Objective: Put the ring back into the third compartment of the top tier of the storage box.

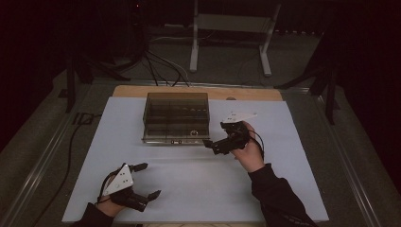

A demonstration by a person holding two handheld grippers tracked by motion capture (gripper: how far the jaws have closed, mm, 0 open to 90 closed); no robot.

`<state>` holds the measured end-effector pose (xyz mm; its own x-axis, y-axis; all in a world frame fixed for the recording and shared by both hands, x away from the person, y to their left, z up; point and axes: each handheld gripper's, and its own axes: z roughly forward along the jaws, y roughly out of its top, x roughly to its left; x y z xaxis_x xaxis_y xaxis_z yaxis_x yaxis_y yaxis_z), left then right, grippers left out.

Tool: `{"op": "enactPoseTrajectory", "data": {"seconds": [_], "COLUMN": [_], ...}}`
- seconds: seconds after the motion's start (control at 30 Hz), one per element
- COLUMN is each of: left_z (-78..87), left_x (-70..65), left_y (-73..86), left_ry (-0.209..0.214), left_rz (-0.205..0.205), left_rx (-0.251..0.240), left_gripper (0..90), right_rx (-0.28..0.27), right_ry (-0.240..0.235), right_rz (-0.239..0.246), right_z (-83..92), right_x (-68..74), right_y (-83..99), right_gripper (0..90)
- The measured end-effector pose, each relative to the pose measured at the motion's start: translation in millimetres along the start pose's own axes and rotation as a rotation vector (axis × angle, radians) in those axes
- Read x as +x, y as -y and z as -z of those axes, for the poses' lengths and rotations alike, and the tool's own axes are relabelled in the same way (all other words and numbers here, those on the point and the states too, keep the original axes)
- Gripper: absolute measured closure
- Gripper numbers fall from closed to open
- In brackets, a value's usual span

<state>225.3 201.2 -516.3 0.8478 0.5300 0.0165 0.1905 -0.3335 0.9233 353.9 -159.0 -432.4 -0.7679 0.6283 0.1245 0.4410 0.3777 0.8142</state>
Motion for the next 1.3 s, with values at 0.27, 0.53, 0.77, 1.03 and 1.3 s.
{"op": "enactPoseTrajectory", "data": {"seconds": [0.27,0.53,0.77,1.03,1.3], "left_z": [-0.5,-0.8,-0.3,-0.6,-0.7], "left_x": [-0.1,0.0,-0.1,-0.4,-0.3], "left_y": [0.1,-0.3,-0.3,-0.5,-0.6], "left_ry": [0.0,-0.001,-0.001,0.001,0.002], "left_rz": [-0.004,0.0,-0.002,-0.005,-0.001], "left_rx": [0.005,0.002,0.002,0.005,0.001], "left_gripper": [0.6,0.6,0.6,0.6,0.6], "right_rx": [-0.013,-0.022,-0.01,-0.013,-0.01], "right_ry": [-0.01,-0.019,-0.006,-0.016,-0.001], "right_rz": [-0.02,-0.03,-0.043,-0.065,-0.077], "right_z": [5.6,13.4,18.5,27.4,38.6], "right_x": [-3.2,-8.2,-13.4,-18.0,-19.0], "right_y": [17.5,37.5,56.9,80.9,100.4], "right_gripper": [0.0,0.0,0.0,0.0,0.0]}}
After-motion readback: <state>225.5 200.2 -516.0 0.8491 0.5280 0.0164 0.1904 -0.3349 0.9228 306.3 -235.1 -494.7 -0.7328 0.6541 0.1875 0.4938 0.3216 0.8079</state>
